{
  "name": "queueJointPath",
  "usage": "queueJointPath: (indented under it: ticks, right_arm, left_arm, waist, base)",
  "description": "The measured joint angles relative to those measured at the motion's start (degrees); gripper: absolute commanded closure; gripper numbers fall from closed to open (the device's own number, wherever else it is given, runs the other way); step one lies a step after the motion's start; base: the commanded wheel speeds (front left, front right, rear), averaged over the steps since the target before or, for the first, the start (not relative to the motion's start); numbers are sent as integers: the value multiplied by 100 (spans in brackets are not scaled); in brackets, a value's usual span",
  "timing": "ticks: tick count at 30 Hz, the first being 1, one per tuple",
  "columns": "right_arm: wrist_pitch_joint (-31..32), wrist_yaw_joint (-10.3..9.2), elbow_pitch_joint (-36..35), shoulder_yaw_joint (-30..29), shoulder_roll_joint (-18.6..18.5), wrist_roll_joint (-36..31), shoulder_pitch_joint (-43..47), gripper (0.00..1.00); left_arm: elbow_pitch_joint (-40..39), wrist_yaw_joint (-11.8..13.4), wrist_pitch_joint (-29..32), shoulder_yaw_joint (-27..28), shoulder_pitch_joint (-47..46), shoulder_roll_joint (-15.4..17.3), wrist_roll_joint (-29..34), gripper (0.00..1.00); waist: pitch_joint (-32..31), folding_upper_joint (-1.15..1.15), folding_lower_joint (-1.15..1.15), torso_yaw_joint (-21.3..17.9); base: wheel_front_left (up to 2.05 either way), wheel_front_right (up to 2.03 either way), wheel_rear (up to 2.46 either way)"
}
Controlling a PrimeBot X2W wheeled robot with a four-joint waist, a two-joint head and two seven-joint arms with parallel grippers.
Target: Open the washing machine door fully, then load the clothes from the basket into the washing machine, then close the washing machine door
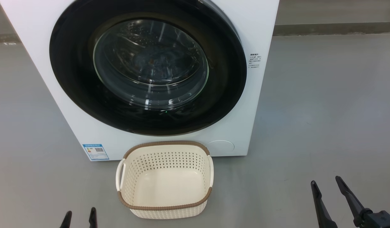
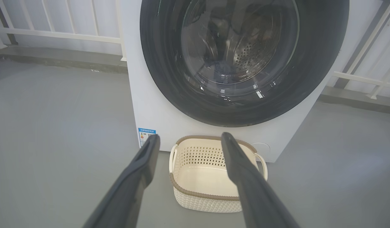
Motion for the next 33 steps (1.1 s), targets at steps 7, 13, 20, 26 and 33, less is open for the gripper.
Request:
queueJointPath:
  ticks: [7,13,20,26,33]
  right_arm:
    - [1,2,194,21,12,0,7,100]
    - [60,2,481,33,76,232,5,100]
    - [170,2,542,33,77,728,-1,100]
    - [261,2,606,32,77,1144,-24,100]
    - [365,2,667,30,78,1612,-66,100]
  left_arm:
    - [142,2,2,-36,44,-56,0,100]
    - [382,2,64,-74,143,-165,-208,100]
    - [388,2,190,-62,133,-165,-642,100]
    - [400,2,300,-48,81,-165,-1006,100]
    - [415,2,414,-32,-7,-165,-1439,100]
  waist:
    - [6,0,0,0]
    - [13,0,6,-6]
    - [31,0,2,-15]
    - [48,0,1,-23]
    - [64,0,0,-32]
  base:
    - [0,0,0]
    - [0,0,0]
    - [0,0,0]
    - [0,0,0]
    - [0,0,0]
